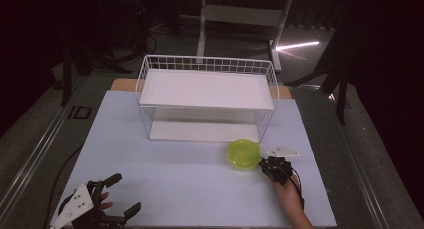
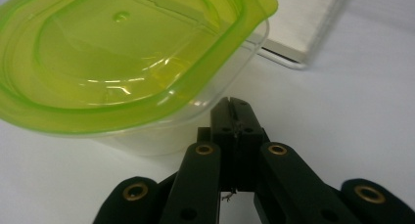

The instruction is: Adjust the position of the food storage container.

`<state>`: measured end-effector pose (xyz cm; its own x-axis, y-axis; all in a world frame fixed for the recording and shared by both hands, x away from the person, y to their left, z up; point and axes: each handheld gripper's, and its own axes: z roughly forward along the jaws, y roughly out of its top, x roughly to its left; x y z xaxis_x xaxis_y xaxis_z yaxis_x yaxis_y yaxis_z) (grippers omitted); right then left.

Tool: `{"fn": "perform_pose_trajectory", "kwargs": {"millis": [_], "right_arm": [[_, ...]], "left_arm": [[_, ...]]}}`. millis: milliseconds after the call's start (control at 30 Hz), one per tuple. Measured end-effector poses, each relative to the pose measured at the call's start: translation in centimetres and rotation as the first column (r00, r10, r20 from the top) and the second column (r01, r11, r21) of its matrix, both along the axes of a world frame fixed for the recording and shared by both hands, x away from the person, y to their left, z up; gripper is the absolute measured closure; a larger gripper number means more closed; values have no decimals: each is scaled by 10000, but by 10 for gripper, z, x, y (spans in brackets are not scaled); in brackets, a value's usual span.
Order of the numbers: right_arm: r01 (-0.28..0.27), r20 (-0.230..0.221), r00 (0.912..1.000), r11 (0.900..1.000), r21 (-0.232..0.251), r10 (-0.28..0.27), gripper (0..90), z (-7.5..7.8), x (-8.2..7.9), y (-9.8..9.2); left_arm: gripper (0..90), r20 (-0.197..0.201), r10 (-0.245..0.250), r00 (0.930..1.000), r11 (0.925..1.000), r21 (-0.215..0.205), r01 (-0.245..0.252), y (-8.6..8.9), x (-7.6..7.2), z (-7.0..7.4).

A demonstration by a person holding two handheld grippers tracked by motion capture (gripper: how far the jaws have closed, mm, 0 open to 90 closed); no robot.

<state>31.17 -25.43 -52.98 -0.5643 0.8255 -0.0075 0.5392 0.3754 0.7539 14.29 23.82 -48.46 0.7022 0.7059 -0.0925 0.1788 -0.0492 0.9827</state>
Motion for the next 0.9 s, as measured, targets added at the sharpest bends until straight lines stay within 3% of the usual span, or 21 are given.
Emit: {"fn": "perform_pose_trajectory", "kwargs": {"millis": [267, 900], "right_arm": [[-500, -16, 9987, 9987, -131, 500, 900, -2, 4, 28], [-1465, -196, 9889, 9888, 273, 1470, 899, -3, 9, 93]], "left_arm": [[6, 4, -38, 10000, 10000, -5, 38, -1, -1, 0], [6, 45, -73, 10000, 10000, -12, 73, 0, -2, 1]]}}
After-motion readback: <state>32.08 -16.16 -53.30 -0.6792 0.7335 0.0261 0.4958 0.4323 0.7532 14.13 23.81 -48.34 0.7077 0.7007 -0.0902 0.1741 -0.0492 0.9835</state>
